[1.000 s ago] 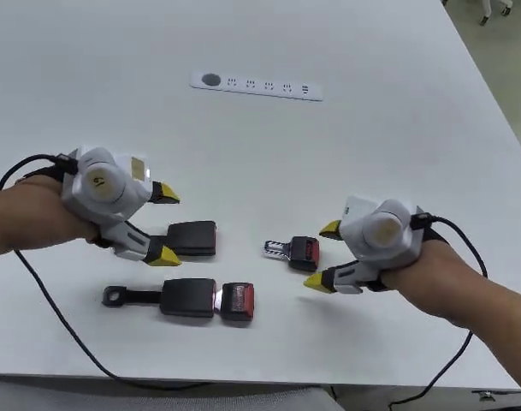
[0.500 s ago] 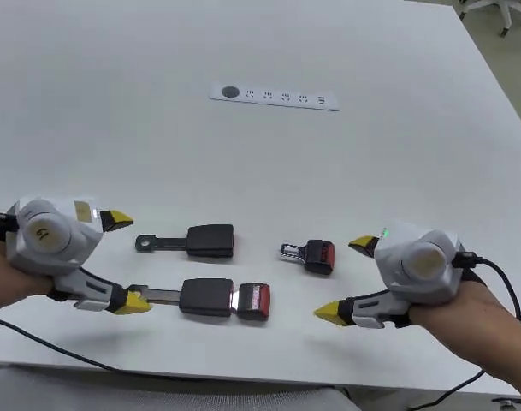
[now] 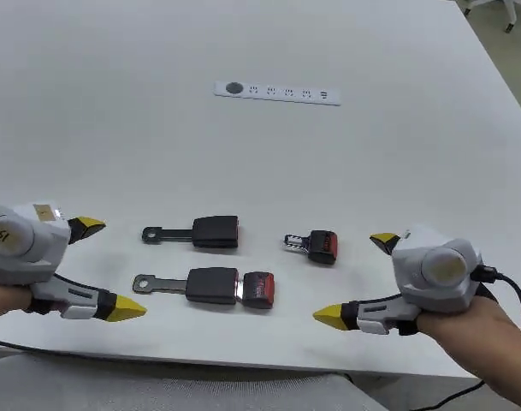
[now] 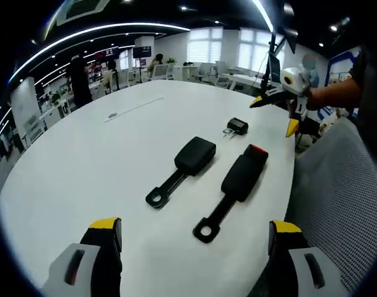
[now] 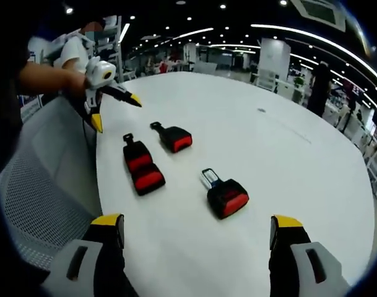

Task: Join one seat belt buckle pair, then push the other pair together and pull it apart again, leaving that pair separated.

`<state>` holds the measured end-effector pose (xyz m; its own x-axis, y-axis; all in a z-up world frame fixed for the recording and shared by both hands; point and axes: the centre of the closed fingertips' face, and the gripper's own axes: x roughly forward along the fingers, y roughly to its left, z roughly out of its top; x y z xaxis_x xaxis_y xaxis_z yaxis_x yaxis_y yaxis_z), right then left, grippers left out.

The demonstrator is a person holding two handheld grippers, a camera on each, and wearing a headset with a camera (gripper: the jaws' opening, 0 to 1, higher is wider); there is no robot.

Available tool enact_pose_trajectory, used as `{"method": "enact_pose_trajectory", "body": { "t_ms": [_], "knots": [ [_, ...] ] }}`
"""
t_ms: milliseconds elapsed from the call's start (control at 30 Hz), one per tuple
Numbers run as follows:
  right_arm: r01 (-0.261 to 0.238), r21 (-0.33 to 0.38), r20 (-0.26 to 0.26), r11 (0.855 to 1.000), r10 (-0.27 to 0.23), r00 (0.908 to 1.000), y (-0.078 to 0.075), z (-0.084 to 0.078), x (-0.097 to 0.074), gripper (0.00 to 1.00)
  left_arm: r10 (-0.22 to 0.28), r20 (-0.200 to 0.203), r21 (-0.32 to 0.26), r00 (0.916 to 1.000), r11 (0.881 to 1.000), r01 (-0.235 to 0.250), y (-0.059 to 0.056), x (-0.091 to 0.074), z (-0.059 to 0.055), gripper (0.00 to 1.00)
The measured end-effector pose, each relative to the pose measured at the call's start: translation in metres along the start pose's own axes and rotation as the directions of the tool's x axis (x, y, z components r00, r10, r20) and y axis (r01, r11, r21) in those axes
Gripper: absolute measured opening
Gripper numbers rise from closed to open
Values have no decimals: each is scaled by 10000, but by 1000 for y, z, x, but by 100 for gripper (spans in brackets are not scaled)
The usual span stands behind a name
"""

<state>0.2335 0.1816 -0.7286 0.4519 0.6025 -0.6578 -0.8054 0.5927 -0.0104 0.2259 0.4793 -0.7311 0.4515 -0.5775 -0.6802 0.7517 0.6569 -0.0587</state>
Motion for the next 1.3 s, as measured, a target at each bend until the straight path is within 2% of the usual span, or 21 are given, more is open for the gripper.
{"method": "enact_pose_trajectory", "body": {
  "t_ms": [67, 133, 333, 433, 467, 600, 800, 1033, 1300],
  "knots": [
    [10, 204, 102, 9998, -12, 9999, 2, 0, -1, 99, 88, 203, -160, 9998, 9998, -85, 2, -1, 2, 100],
    [61, 340, 175, 9994, -67, 9998, 2, 0, -3, 99, 125, 268, -75, 9996, 9999, -123, 0, 0, 4, 100],
    [87, 781, 387, 9969, -117, 9992, 4, 0, -3, 99, 162, 208, -10, 9997, 9999, -162, -1, -1, -6, 100],
    [105, 837, 431, 9964, -142, 9990, 3, 0, -4, 99, 210, 179, -192, 9996, 9996, -207, 0, -4, -8, 100],
    [117, 769, 468, 9970, -153, 9988, 3, 1, -3, 99, 280, 328, -167, 9991, 9995, -275, 0, -7, -5, 100],
    [176, 748, 575, 9970, -219, 9981, 4, 3, -4, 99, 304, 807, -346, 9963, 9990, -276, 2, -12, -7, 100],
    [195, 608, 640, 9980, -234, 9977, 11, 5, -5, 99, 226, 814, -480, 9964, 9987, -187, -4, -12, -9, 100],
    [261, 687, 638, 9973, -305, 9975, 10, 3, -5, 99, 291, 1042, -587, 9941, 9980, -231, -1, -12, -9, 100],
    [377, 878, 638, 9954, -434, 9970, 9, -1, -9, 99, 97, 897, -282, 9959, 9996, -72, -9, -8, -12, 100]
  ]
}}
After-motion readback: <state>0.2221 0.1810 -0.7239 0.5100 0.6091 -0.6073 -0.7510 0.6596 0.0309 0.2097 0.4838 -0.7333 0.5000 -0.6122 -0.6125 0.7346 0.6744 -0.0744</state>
